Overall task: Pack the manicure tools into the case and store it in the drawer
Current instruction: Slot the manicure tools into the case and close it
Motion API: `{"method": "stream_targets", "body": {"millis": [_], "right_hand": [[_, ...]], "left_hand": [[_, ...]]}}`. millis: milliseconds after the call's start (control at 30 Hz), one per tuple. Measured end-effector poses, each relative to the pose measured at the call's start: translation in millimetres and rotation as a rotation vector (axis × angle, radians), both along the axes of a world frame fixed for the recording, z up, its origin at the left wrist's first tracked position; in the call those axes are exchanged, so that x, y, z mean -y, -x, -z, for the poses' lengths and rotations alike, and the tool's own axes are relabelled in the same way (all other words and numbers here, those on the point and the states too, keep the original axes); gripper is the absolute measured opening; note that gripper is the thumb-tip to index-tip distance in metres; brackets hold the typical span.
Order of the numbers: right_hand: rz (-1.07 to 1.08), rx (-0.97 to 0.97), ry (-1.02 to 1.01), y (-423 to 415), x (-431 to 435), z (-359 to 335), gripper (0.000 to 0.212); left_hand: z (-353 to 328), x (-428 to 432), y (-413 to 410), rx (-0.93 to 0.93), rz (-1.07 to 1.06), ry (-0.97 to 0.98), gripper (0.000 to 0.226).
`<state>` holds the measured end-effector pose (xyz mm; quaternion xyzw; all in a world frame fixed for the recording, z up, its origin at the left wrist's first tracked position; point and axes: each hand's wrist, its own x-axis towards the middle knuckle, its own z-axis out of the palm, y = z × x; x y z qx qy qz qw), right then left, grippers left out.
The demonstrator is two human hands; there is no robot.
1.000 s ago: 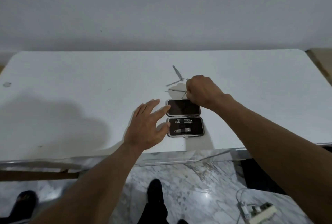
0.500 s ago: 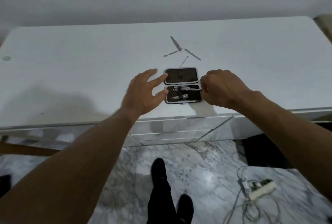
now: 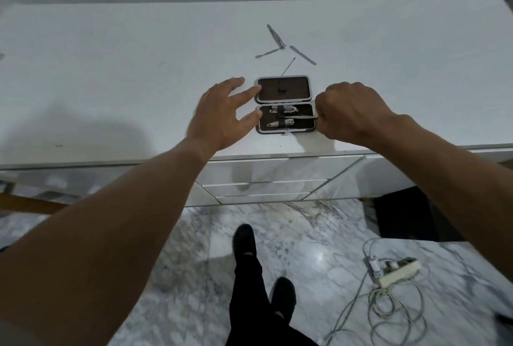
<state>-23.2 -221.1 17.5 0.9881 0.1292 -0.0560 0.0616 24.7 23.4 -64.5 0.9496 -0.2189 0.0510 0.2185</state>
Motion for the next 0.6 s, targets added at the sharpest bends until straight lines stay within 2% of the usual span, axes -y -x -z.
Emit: {"method": "stream_targets", "body": {"millis": [100,333,600], "right_hand": [[-0.007,0.015,-0.021,-3,-2,2,0.008],[-0.021,0.016,-0.049,-8,-10,5,0.018],[-0.032,0.012,-0.078,-10,-17,9,0.016]], "left_hand": [[0,-1,-1,-0.004,-0.004,0.001,0.054],[0,0,0,-0.004,-0.006,0.012,0.054],[-1,-1,0,-0.022,-0.012,0.004,0.057]]}}
